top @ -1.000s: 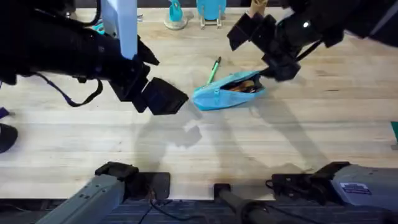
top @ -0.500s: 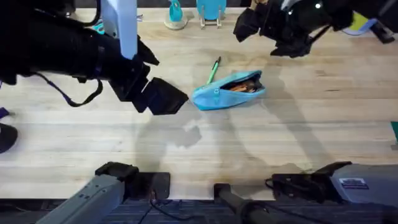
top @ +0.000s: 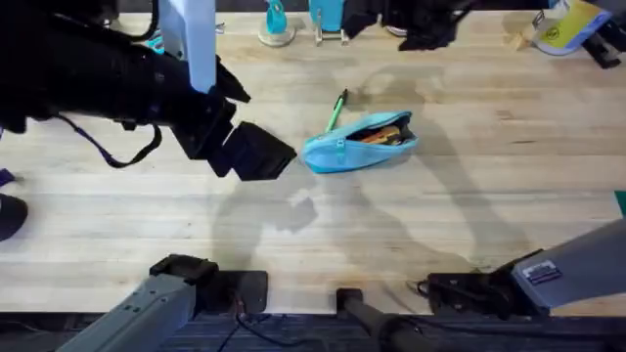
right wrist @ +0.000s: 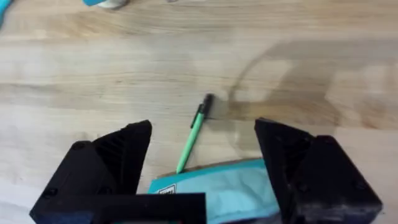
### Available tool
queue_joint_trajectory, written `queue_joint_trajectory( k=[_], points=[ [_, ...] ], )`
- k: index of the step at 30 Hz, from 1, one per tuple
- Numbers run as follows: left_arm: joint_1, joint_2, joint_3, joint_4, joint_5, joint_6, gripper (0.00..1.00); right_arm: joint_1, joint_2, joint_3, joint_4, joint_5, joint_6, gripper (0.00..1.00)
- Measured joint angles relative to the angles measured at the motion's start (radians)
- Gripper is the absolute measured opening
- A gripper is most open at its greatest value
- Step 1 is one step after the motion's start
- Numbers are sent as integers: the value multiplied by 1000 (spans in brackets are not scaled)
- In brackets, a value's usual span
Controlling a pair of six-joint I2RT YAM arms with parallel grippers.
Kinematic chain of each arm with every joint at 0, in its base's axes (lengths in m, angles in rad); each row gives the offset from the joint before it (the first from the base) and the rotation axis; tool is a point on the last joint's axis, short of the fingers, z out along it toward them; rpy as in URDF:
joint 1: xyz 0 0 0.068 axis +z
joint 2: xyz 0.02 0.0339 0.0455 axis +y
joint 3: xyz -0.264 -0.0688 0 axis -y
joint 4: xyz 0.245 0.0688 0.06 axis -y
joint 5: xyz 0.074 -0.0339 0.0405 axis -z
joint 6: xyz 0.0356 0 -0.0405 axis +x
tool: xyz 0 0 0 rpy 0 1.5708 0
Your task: Unzip the bag, pick up the pens from the table one at a time and place them inside, then zip the bag closed.
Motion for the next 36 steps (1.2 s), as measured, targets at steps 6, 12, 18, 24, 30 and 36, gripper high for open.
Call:
queue_joint_trajectory(
  k=[6, 12, 18, 24, 30, 36],
  points=[
    [0, 0, 0, 0, 0, 0, 995, 33, 89, 16, 15, -23, -56, 996],
    [0, 0, 0, 0, 0, 0, 995, 47, 134, 17, 35, -33, -76, 996],
    [0, 0, 0, 0, 0, 0, 995, 53, 192, 20, 86, -35, -66, 996],
    [0, 0, 0, 0, 0, 0, 995, 66, 240, 20, 91, -40, -20, 995],
    [0, 0, 0, 0, 0, 0, 995, 101, 270, 20, 102, -40, -2, 995],
    [0, 0, 0, 0, 0, 0, 995, 144, 315, 21, 111, 36, 79, 995]
  ],
)
